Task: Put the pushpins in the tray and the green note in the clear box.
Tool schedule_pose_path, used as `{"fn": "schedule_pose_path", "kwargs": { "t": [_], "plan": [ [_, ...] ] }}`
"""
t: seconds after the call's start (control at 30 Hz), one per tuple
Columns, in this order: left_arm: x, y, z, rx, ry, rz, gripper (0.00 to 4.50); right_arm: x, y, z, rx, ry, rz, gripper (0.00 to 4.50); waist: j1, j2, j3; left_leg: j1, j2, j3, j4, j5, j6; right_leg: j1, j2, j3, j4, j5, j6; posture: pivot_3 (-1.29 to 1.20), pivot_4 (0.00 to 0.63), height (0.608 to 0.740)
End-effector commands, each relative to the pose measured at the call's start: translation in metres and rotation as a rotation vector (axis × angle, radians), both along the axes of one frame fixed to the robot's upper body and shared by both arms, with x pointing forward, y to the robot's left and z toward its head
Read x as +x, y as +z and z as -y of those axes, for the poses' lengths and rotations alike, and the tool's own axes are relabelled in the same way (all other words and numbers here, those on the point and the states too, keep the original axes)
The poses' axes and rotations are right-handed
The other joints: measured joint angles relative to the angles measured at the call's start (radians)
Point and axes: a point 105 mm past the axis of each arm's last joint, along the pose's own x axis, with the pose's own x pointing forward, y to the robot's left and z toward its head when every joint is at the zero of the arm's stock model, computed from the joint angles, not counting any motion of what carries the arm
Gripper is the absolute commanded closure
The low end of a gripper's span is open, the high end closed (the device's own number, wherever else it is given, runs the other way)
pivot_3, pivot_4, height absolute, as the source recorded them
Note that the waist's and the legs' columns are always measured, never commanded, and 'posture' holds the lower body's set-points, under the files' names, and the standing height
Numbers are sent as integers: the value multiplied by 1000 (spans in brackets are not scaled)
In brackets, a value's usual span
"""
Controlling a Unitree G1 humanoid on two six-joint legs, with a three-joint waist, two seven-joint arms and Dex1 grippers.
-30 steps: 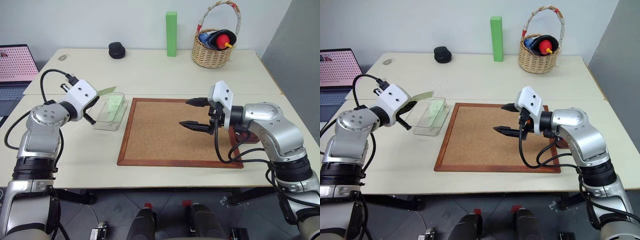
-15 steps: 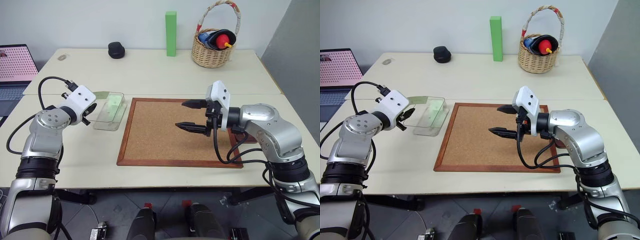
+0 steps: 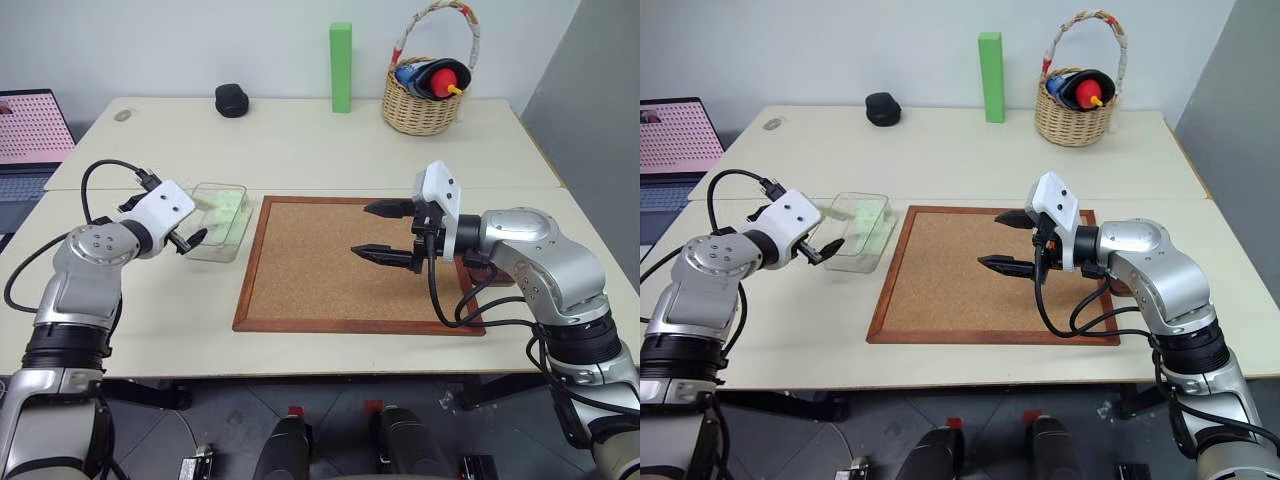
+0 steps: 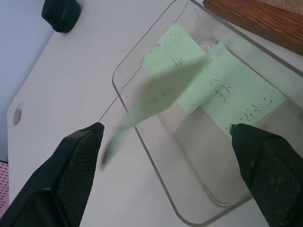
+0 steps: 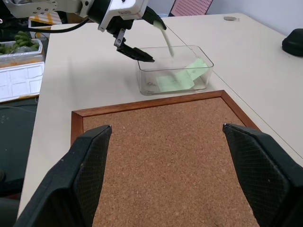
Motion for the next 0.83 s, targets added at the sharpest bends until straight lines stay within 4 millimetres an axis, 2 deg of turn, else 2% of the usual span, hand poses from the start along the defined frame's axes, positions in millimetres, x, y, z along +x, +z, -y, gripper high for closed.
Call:
{"fn": "schedule_pose_path", "kwargs": {
  "t": [0.03, 0.23, 0.4, 0.5, 0.57, 0.83],
  "plan": [
    [-2, 6, -1, 100, -23, 5, 42, -2, 16, -1, 19, 15, 57, 521, 0, 0, 0, 0, 0, 0, 0, 0, 0, 0, 0, 0, 0, 0, 0, 0, 150, 740],
    [3, 20, 6, 8, -20, 81, 42, -2, 16, -1, 30, 10, 58, 521, 0, 0, 0, 0, 0, 0, 0, 0, 0, 0, 0, 0, 0, 0, 0, 0, 150, 740],
    [-6, 45, 37, -334, -102, 161, 42, -1, 17, 5, 64, -23, 67, 521, 1, 0, 0, -1, 0, 0, 0, 0, 0, 0, 0, 0, 0, 0, 0, 0, 150, 740],
    [-20, 54, 55, -437, -170, 195, 42, 2, 14, 16, 102, -86, 73, 521, 1, 0, 0, -3, 0, -1, 1, 0, 0, -2, -1, 0, 0, 0, 0, 0, 150, 740],
    [-31, 52, 65, -436, -210, 198, 42, 5, 7, 26, 123, -147, 68, 521, 0, -1, 0, -3, 0, 0, 0, 0, 0, -2, -1, 0, 0, 0, 0, 0, 150, 740],
    [-66, 5, 93, -538, -337, 27, 42, 0, -41, 61, 97, -285, 21, 521, 1, -1, 0, -2, 0, 2, 0, 0, 0, -2, -1, 1, 0, 0, 0, 0, 150, 740]
  ]
}}
